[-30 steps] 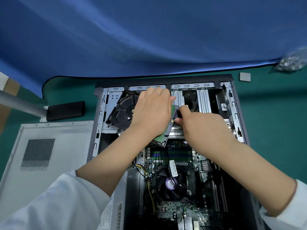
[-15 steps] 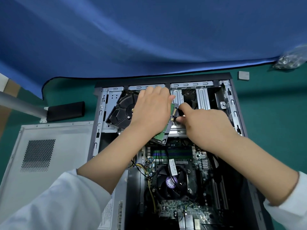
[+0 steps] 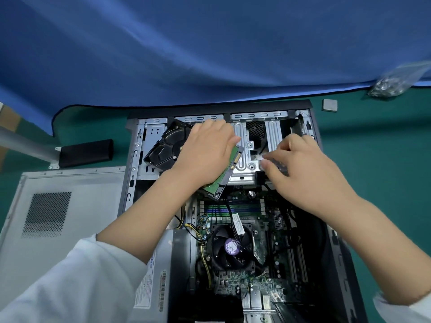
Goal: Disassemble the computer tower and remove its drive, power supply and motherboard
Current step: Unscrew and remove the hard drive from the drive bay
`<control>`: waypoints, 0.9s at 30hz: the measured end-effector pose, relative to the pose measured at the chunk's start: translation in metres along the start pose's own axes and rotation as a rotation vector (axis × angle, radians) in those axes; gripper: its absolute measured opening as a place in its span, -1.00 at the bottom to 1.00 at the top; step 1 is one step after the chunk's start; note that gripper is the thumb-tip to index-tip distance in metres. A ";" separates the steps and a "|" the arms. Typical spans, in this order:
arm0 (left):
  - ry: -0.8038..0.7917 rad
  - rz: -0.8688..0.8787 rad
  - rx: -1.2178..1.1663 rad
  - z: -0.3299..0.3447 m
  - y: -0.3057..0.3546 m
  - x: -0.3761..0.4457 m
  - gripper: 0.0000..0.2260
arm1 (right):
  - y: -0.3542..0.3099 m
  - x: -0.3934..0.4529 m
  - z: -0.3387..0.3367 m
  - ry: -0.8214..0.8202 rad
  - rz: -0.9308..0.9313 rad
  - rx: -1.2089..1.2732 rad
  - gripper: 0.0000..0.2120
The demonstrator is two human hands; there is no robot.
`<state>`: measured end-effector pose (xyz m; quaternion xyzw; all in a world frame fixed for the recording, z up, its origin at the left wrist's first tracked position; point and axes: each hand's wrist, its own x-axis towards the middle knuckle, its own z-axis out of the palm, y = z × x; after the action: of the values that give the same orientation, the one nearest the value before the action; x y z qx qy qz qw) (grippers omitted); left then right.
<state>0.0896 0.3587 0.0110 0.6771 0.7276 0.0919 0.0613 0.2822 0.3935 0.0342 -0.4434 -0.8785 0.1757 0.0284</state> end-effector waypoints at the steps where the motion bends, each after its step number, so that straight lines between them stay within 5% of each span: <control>1: -0.015 0.034 -0.019 -0.002 -0.001 -0.001 -0.76 | 0.000 0.000 0.002 0.021 -0.015 0.052 -0.68; 7: 0.041 0.041 -0.221 -0.018 0.003 -0.009 -0.75 | 0.011 0.024 0.021 0.138 -0.065 0.117 -0.68; 11: 0.194 -0.408 -0.197 -0.028 0.008 -0.023 -0.60 | 0.015 0.033 0.031 0.134 -0.163 0.006 -0.61; 14: -0.006 -0.845 -0.241 -0.027 0.031 -0.036 -0.29 | 0.014 0.033 0.035 0.109 -0.189 -0.027 -0.60; 19: -0.132 -1.122 -0.426 -0.024 0.061 -0.016 -0.04 | 0.015 0.032 0.035 0.069 -0.183 -0.042 -0.59; 27: -0.043 -1.393 -0.411 -0.017 0.068 0.012 -0.15 | 0.010 0.031 0.031 0.062 -0.173 -0.018 -0.61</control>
<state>0.1516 0.3748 0.0431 0.0331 0.9566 0.1530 0.2458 0.2653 0.4145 -0.0014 -0.3712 -0.9138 0.1510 0.0670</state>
